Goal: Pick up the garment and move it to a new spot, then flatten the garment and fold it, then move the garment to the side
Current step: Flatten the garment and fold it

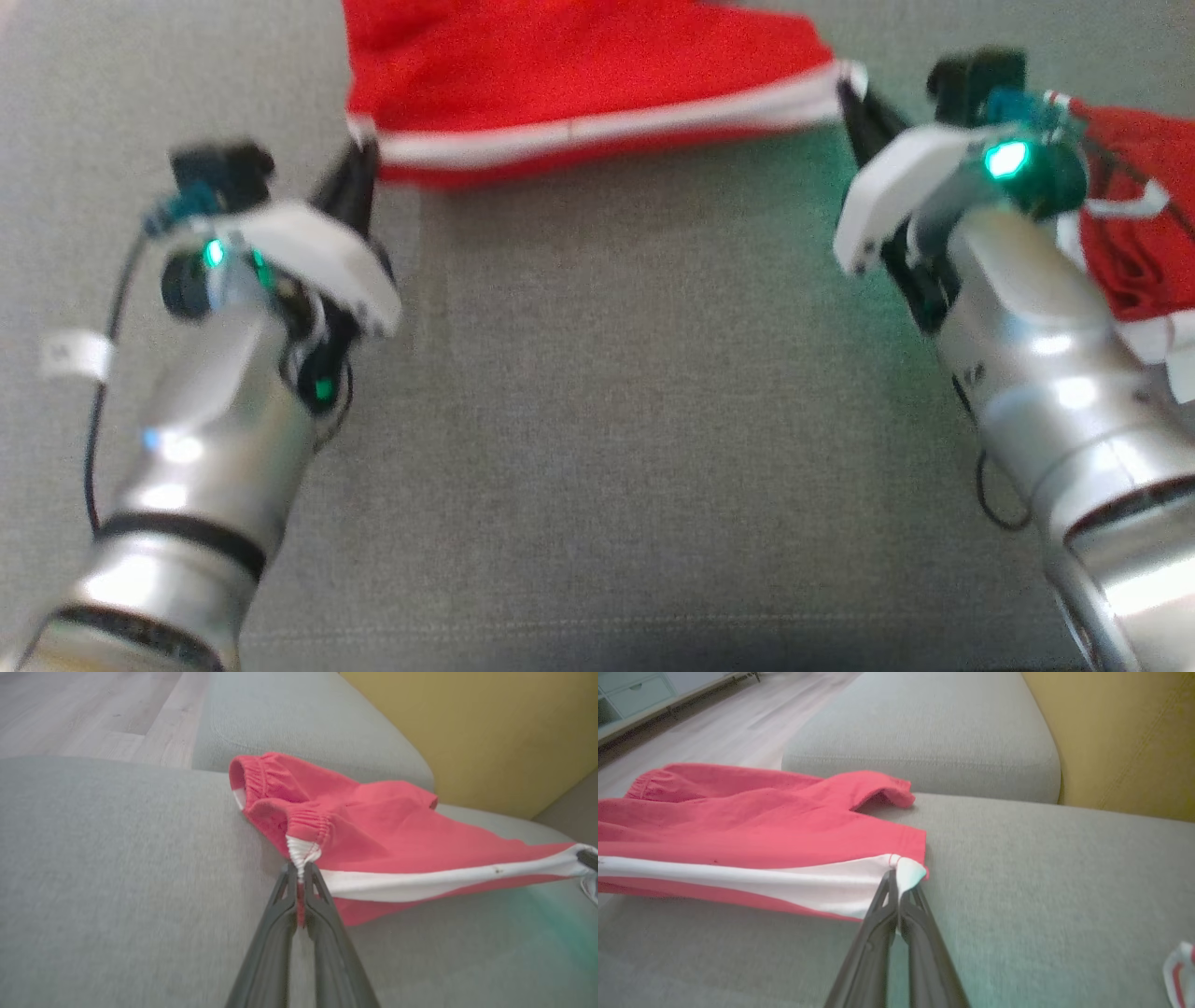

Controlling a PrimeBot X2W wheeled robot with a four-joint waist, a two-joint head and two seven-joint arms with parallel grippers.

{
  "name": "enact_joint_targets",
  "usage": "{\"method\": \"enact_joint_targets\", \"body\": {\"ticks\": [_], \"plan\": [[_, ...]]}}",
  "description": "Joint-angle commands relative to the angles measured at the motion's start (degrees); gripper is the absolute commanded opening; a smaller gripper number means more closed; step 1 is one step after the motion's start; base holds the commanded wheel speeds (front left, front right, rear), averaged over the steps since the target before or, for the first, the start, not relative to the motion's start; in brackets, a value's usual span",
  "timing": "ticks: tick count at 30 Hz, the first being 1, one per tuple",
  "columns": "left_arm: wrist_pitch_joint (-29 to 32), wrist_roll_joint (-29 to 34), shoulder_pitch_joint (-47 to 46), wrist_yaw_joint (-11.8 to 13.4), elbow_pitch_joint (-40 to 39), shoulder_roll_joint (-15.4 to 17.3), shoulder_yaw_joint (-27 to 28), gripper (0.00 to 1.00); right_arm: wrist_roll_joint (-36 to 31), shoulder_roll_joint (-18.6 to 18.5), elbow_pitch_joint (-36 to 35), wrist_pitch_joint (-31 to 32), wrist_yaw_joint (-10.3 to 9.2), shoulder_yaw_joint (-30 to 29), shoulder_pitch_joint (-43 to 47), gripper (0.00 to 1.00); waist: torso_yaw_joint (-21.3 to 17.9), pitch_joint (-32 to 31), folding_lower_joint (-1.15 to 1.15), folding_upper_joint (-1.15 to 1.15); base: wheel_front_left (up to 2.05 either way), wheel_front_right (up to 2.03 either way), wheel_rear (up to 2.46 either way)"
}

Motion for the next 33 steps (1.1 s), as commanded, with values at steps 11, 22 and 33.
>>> {"method": "enact_joint_targets", "body": {"ticks": [11, 22, 33], "plan": [[-0.51, 0.12, 8.38, 0.08, -5.41, 6.51, -9.40, 0.00, 8.42, -6.81, -8.65, 11.13, -0.05, 14.07, 10.83, 0.00, -0.39, -9.67, 0.00, 0.00, 0.00, 0.00, 0.00], [0.93, -2.00, 18.98, 0.08, -10.25, 9.09, -16.32, 0.00, 21.44, -18.45, -22.53, 24.24, -0.05, 28.94, 19.41, 0.00, -1.95, -17.56, 0.00, 0.00, 0.00, 0.00, 0.00], [11.39, -10.66, 30.17, 0.08, -27.59, 18.01, -19.85, 0.00, 34.23, -31.30, -37.55, 37.42, -0.05, 37.73, 23.22, 0.00, -2.75, -20.72, 0.00, 0.00, 0.00, 0.00, 0.00]]}}
